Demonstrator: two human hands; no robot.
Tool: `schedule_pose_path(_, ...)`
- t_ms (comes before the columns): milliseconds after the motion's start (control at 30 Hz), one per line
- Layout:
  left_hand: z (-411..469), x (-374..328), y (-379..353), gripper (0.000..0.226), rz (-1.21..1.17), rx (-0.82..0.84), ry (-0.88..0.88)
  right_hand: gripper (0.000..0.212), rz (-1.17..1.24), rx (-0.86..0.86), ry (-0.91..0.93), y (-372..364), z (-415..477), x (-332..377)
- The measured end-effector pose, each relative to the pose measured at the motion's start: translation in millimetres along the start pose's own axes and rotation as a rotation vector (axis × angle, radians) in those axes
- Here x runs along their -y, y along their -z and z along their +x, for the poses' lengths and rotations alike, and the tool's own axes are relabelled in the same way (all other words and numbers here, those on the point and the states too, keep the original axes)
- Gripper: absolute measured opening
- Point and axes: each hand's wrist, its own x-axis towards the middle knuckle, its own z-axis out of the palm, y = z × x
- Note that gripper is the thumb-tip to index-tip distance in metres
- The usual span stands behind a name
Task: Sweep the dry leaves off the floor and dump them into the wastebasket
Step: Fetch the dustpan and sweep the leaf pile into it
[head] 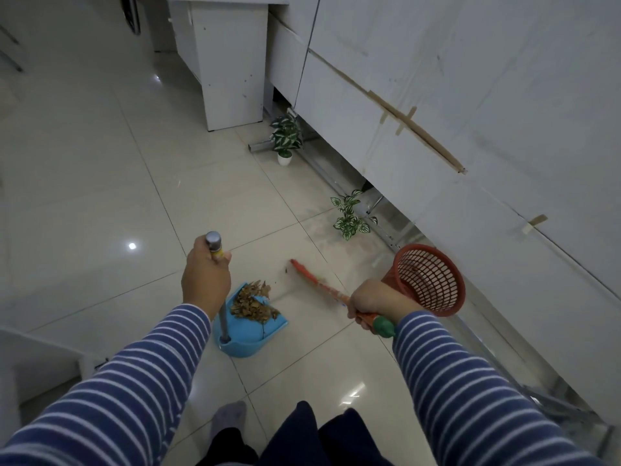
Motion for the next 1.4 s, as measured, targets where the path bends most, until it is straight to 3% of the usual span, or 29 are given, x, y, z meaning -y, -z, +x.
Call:
schedule_pose_path(433, 13.0, 4.7, -0.1, 0.019, 0.006, -0.013, -0.001, 0.012, -0.228, 0.156, 0.040, -2.8, -29.6, 8.4)
schedule_pose_path(567, 15.8, 3.5, 3.8, 0.017, 0.002, -0.025, 0.004, 0.010, -0.262, 0.114, 0.069, 4.7, -42.7, 23.9)
schedule_pose_path(867, 14.0, 8.9, 14.7, 0.021, -0.004, -0.041, 0.032, 0.026, -0.288, 0.021, 0.125, -25.1, 0.1, 53.8)
schedule_pose_path(1000, 14.0, 11.6, 15.3, 0.018, -0.024, -0.050, 0.040, 0.023, -0.318, 0.071, 0.077, -41.3, 8.1, 45.5)
schedule_pose_path(1100, 17.3, 14.6, 16.1, 0.019, -0.023, -0.056, 0.045, 0.023, -0.394, 0.132, 0.073, -30.7, -7.4, 43.8)
schedule_pose_path(1167, 19.9, 15.6, 16.7, 0.019, -0.018, -0.057, 0.046, 0.013, -0.355, 0.152, 0.064, -16.9, -18.6, 42.6)
schedule_pose_path(1233, 21.2, 15.6, 17.9, 0.019, -0.019, -0.058, 0.042, 0.018, -0.302, 0.165, 0.055, -4.0, -25.4, 42.6)
schedule_pose_path(1400, 19.5, 16.1, 23.3, 0.021, -0.036, -0.060, 0.060, 0.015, -0.300, 0.078, 0.107, 9.6, -31.7, 61.3)
